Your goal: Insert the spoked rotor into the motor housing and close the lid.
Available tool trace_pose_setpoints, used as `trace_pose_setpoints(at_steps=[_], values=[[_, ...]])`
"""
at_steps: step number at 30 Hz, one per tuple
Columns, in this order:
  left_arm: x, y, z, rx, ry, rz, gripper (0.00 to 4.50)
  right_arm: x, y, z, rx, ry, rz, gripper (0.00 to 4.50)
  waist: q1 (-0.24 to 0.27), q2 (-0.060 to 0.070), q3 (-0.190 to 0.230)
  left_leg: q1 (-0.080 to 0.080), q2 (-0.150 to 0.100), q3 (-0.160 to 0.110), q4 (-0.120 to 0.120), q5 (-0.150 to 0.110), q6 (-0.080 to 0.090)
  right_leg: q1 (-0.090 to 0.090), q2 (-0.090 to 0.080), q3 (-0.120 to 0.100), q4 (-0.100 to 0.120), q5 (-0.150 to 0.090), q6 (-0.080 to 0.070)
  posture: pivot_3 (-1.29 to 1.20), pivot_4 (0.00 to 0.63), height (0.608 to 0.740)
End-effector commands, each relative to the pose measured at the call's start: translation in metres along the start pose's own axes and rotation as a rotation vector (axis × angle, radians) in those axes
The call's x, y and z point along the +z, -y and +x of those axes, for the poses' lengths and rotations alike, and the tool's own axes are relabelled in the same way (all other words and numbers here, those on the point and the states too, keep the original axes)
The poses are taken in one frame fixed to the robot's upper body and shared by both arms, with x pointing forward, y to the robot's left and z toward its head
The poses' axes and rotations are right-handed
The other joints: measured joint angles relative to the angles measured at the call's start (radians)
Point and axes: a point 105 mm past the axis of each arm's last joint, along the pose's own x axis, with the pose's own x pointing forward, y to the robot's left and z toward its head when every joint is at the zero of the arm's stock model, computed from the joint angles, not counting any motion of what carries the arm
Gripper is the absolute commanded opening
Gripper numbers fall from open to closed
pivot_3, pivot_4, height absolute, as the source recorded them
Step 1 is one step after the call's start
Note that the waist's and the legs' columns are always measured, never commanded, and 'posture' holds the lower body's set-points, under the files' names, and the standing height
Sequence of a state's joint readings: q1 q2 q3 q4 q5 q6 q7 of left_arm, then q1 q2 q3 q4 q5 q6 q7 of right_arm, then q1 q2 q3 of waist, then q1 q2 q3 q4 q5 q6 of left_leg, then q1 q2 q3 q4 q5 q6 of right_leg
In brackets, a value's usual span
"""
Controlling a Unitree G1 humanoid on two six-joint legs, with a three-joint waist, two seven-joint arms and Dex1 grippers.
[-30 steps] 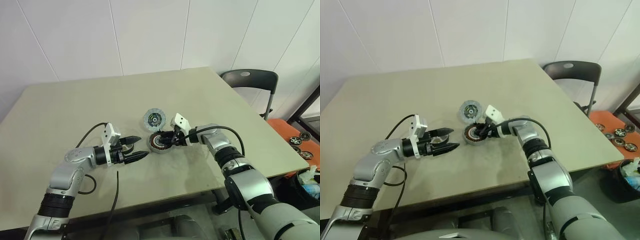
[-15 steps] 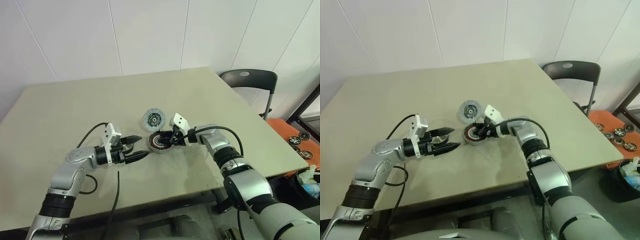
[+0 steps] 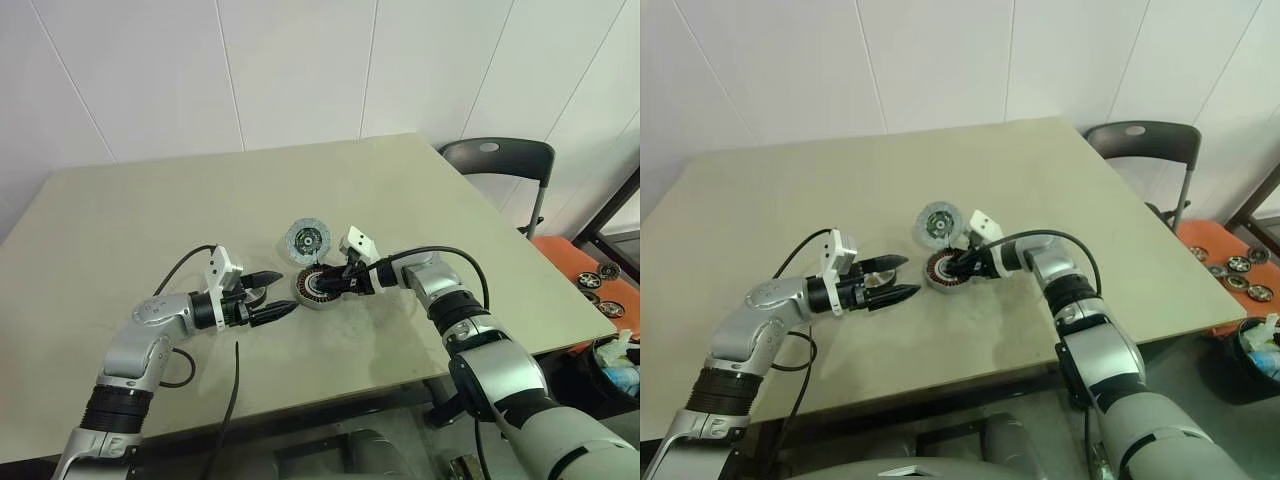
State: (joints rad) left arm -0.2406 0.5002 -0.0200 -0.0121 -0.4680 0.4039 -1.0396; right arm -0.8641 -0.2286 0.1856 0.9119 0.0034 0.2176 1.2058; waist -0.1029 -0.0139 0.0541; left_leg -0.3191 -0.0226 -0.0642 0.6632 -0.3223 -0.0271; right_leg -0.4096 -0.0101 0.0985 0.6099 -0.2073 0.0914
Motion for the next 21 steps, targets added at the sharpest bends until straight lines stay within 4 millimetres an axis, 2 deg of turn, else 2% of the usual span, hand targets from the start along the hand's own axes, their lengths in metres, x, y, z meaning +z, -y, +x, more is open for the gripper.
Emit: trace_pose_setpoints(at_steps=[1, 12, 16, 19, 21], values=[[0.011, -0.002, 0.001, 0.000, 0.026, 0.046, 4.12, 0.008, -0.004, 0.004, 0.024, 0.015, -0.025, 1.60, 0.000, 0.000, 0.000, 0.000, 0.000, 0.000, 0.000, 0.000, 0.000, 0.000, 0.000, 0.000, 0.000, 0.000, 0.000, 0.00, 0.000, 0.740], [0.011, -0.001, 0.001, 0.000, 0.029, 0.044, 4.12, 0.002, -0.003, 0.004, 0.007, 0.002, -0.038, 1.60, 0.000, 0.000, 0.000, 0.000, 0.000, 0.000, 0.000, 0.000, 0.000, 0.000, 0.000, 0.000, 0.000, 0.000, 0.000, 0.00, 0.000, 0.740], [0.011, 0.000, 0.002, -0.002, 0.031, 0.043, 4.12, 0.024, 0.008, 0.002, -0.087, 0.106, -0.070, 1.60, 0.000, 0.000, 0.000, 0.000, 0.000, 0.000, 0.000, 0.000, 0.000, 0.000, 0.000, 0.000, 0.000, 0.000, 0.000, 0.00, 0.000, 0.740], [0.010, 0.000, 0.002, -0.004, 0.032, 0.041, 4.12, 0.040, 0.005, -0.002, -0.053, 0.195, -0.072, 1.60, 0.001, 0.000, 0.000, 0.000, 0.000, 0.000, 0.000, 0.000, 0.000, 0.000, 0.000, 0.000, 0.000, 0.000, 0.000, 0.00, 0.000, 0.740], [0.010, 0.001, 0.002, -0.006, 0.033, 0.039, 4.12, 0.042, 0.001, -0.003, -0.023, 0.205, -0.076, 1.60, 0.002, 0.000, 0.000, 0.000, 0.000, 0.000, 0.000, 0.000, 0.000, 0.000, 0.000, 0.000, 0.000, 0.000, 0.000, 0.00, 0.000, 0.740]])
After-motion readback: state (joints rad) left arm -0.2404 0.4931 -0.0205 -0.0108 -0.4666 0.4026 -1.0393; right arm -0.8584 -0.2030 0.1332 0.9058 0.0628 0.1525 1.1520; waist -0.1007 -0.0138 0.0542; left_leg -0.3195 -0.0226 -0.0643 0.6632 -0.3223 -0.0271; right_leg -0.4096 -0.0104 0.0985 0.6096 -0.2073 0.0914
